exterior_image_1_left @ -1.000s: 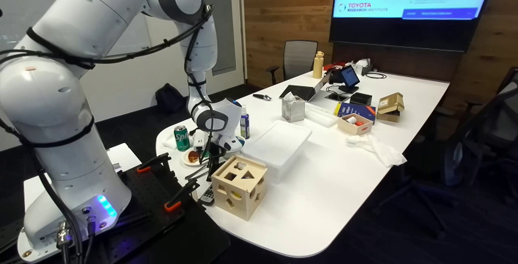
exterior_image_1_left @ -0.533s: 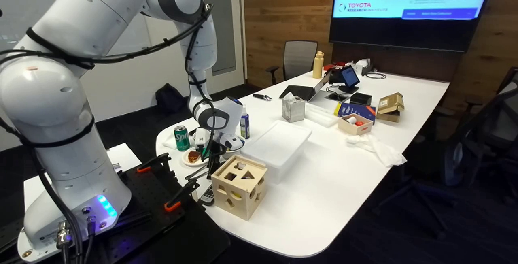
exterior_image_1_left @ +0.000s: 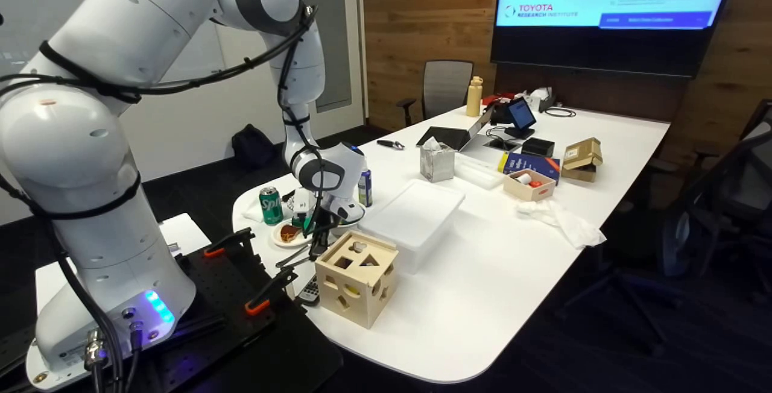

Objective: Use the silver spoon to stir the blocks in the white bowl.

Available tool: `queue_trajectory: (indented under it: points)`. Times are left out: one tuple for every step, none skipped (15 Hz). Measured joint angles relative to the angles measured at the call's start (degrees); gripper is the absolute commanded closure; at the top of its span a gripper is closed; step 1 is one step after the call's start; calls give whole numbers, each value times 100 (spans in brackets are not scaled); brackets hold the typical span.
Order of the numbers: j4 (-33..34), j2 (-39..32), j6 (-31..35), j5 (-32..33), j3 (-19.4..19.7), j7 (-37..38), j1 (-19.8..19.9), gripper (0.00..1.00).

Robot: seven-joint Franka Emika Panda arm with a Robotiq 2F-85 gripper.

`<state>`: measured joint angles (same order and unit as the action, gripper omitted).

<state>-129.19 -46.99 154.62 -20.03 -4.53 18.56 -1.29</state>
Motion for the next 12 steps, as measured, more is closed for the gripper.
queue_trajectory:
  points:
    - [30,-9,-22,0,0,0,0,100]
    - [59,-18,-50,0,1,0,0,100]
    - [76,-24,-80,0,4,0,1,98]
    - [86,-27,-96,0,6,0,4,98]
    - [93,-30,-107,0,7,-1,4,98]
    - [102,-33,-114,0,8,-2,4,98]
    - [110,-34,-117,0,10,-7,5,98]
    - [125,-37,-117,2,12,-12,5,98]
    - [141,-37,-117,13,18,-14,5,98]
    - [153,-32,-116,24,25,-19,5,98]
    - [152,-7,-116,30,30,-36,5,98]
    - [143,44,-116,37,32,-51,5,98]
